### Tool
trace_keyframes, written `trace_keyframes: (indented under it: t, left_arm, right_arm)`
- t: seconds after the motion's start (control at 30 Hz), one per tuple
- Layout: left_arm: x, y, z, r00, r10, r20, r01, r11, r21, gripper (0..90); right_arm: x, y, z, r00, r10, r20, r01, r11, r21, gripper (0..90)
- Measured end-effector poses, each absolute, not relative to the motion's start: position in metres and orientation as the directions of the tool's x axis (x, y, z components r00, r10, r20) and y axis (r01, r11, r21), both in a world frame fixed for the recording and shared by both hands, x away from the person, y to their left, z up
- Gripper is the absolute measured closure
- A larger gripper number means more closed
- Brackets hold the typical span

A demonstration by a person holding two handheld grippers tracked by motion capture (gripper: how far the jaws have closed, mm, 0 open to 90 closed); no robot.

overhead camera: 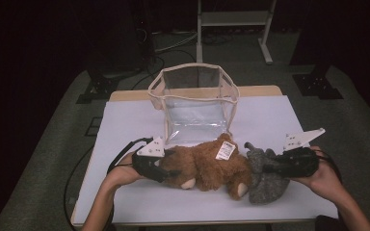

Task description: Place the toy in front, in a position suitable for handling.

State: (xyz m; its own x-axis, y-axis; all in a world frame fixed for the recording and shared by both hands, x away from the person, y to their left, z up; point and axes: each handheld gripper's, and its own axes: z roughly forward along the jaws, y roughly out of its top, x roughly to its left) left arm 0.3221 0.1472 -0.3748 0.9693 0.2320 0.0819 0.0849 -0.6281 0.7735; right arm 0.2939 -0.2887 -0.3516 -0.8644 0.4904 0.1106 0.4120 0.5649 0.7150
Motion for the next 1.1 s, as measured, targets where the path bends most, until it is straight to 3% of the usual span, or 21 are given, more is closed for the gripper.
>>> trace_keyframes:
  t: [0.23, 0.6, 0.83, 1.03, 1.1]
  left_arm:
    - [0.321, 0.146, -0.374, 0.969, 0.227, 0.094, 0.075, -0.636, 0.768, 34.6]
    - [0.318, 0.143, -0.374, 0.97, 0.207, 0.125, 0.04, -0.647, 0.761, 34.6]
    - [0.318, 0.142, -0.374, 0.971, 0.202, 0.129, 0.032, -0.644, 0.765, 34.5]
    - [0.32, 0.141, -0.368, 0.973, 0.197, 0.124, 0.026, -0.622, 0.782, 33.6]
    - [0.321, 0.142, -0.366, 0.968, 0.217, 0.127, 0.037, -0.621, 0.783, 29.2]
  right_arm:
    - [0.311, -0.268, -0.328, -0.888, 0.454, 0.071, 0.362, 0.594, 0.718, 72.0]
    - [0.373, -0.156, -0.332, -0.953, 0.283, 0.108, 0.273, 0.652, 0.707, 71.9]
    - [0.384, -0.147, -0.351, -0.948, 0.276, 0.158, 0.309, 0.68, 0.665, 72.6]
    - [0.369, -0.16, -0.36, -0.94, 0.292, 0.178, 0.333, 0.664, 0.669, 74.0]
    - [0.366, -0.165, -0.361, -0.938, 0.296, 0.178, 0.335, 0.653, 0.68, 74.3]
